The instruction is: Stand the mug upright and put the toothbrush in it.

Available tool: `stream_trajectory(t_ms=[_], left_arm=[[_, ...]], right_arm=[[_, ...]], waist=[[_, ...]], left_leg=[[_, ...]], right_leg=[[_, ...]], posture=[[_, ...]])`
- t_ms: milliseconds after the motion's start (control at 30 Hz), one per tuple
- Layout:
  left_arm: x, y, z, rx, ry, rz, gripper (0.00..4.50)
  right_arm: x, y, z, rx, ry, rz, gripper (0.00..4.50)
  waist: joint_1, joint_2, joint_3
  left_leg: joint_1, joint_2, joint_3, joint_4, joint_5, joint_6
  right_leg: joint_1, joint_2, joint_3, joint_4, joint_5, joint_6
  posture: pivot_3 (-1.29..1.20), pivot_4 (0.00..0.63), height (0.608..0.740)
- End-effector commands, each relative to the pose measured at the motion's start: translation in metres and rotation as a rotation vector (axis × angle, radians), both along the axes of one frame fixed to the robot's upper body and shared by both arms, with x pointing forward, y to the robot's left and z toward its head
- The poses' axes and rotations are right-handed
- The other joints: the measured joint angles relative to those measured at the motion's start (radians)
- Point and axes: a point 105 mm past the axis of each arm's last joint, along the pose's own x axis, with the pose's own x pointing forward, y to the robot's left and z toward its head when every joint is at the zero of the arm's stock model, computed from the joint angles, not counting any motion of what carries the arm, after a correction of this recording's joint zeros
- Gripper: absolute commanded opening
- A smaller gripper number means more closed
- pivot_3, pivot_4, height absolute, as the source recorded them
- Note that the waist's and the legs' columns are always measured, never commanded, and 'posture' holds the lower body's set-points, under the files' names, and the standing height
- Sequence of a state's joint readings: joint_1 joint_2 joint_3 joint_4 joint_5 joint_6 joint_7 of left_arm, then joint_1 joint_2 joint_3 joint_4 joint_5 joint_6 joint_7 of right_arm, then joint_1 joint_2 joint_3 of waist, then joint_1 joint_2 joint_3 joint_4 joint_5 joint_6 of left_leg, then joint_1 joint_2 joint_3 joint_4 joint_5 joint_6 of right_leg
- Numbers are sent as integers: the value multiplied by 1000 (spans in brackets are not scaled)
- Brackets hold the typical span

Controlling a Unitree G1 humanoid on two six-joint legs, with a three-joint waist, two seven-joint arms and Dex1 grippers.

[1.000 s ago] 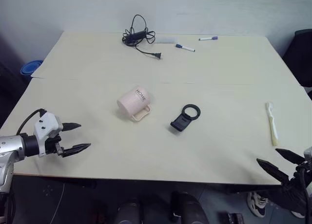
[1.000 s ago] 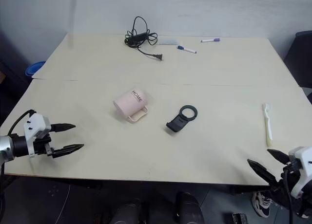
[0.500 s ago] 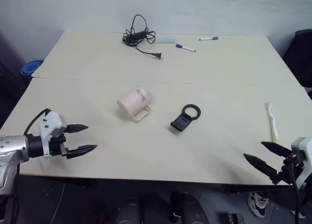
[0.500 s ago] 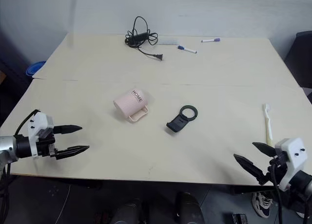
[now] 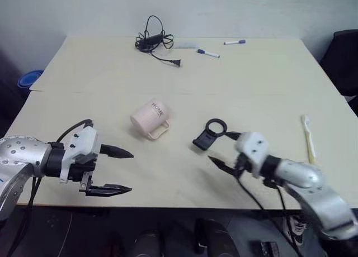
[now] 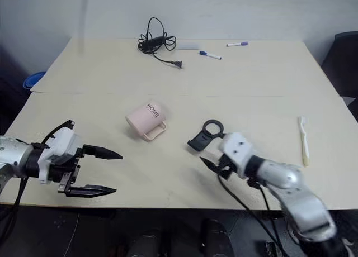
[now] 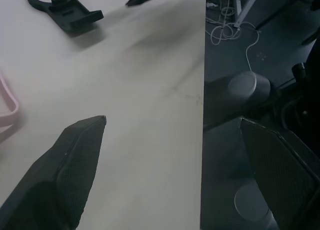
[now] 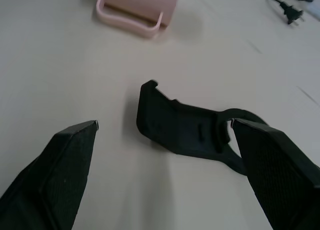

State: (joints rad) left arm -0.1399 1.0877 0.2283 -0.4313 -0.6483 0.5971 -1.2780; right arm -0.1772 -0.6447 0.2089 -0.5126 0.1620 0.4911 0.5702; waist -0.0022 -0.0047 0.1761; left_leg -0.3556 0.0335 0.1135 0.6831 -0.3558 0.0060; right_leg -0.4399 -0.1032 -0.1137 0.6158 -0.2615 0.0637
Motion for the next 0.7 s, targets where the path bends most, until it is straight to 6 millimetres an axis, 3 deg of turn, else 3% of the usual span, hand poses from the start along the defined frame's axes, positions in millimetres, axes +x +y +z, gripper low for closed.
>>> stream_trajectory(t_ms=[33, 67, 167, 300, 600, 700], left_arm=[[2, -1, 7, 20, -34, -24, 4500], [4, -2, 9, 18, -41, -25, 4500], [9, -5, 12, 8, -63, -26, 4500], [13, -8, 14, -2, -83, -25, 4500], [22, -11, 16, -25, -109, -15, 4500], [25, -16, 16, -39, -113, -24, 4500]], right_arm=[[12, 12, -3, -17, -69, -16, 4448], [17, 13, -8, -21, -68, -36, 4448], [32, 15, -12, -16, -92, -86, 3883], [49, 12, -15, -32, -139, -151, 2595], [46, 10, -15, -16, -157, -138, 460], [42, 6, -11, -14, -173, -147, 129]], waist=[[-1, -1, 0], [-1, -1, 1], [-2, -2, 1], [-3, -2, 1], [-4, -7, -2], [-3, -9, -3]], left_leg=[[0, 0, 0, 0, 0, 0], [-1, 0, 2, 1, 0, 0], [0, 0, 4, 1, 1, 1], [0, 3, 5, 1, 1, 1], [1, 6, 6, 1, 1, 0], [2, 7, 7, 1, 1, 0]], right_leg=[[-1, 0, 0, 1, 0, 0], [-2, 0, 1, 3, 0, 0], [-3, 0, 2, 4, 0, 0], [-4, 1, 5, 4, 0, 0], [-4, 3, 7, 6, 0, 0], [-3, 4, 7, 6, 0, 0]], posture=[[0, 150, 740], [0, 150, 740], [0, 150, 740], [0, 150, 740], [0, 150, 740], [0, 150, 740]])
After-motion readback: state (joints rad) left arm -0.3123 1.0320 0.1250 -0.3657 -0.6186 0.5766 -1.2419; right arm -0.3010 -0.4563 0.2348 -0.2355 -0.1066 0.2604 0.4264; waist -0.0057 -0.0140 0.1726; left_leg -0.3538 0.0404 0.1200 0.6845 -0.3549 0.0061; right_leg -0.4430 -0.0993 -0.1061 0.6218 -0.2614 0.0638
